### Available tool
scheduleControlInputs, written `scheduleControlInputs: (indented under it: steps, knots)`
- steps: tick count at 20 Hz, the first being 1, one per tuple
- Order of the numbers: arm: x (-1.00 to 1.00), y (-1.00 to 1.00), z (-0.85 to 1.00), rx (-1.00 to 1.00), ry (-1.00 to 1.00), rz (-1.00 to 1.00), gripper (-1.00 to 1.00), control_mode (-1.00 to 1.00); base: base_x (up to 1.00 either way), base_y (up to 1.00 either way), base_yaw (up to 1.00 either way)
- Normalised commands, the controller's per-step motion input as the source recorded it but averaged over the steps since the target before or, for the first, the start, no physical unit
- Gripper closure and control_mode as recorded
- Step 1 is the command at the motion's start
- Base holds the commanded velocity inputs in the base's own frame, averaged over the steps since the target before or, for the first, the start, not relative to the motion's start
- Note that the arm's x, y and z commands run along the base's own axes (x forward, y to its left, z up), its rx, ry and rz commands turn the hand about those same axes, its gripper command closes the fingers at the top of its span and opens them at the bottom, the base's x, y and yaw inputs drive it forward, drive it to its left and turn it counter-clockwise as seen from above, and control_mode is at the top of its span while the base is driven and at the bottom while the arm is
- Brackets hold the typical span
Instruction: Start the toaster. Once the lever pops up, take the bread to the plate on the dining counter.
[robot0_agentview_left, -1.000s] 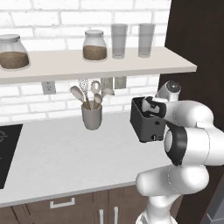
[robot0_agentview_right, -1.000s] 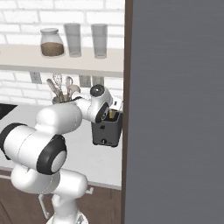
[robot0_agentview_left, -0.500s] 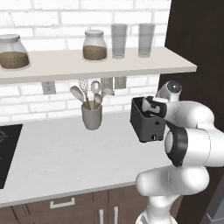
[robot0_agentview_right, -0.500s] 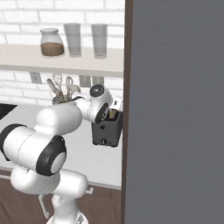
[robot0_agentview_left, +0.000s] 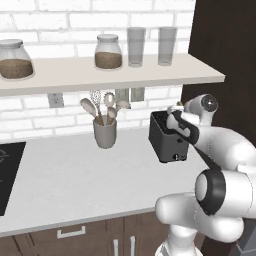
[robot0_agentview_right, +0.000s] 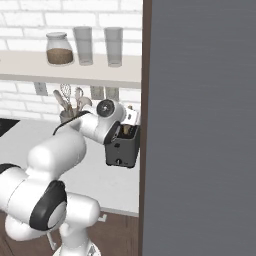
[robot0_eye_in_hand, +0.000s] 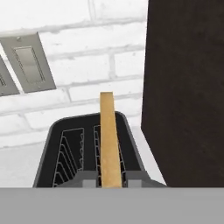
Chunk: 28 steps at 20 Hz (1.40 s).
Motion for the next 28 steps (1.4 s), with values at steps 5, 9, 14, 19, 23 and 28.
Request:
scheduleControlInputs:
  steps: [5,9,14,19,23,28]
  knots:
    - [-0.56,0.00,0.60,0.00,-0.07,0.00,1.00,-1.00,0.00,0.00,0.00]
    - [-0.59,0.01,0.37,0.00,-0.01,0.00,1.00,-1.00,0.00,0.00,0.00]
    - [-0.58,0.13,0.56,0.00,0.02,0.00,1.00,-1.00,0.00,0.00,0.00]
    - [-0.68,0.24,0.54,0.00,0.09,-0.01,1.00,-1.00,0.00,0.00,0.00]
    - [-0.86,0.25,0.07,0.00,0.00,0.00,1.00,-1.00,0.00,0.00,0.00]
    - [-0.80,0.44,0.10,0.00,0.00,0.00,1.00,-1.00,0.00,0.00,0.00]
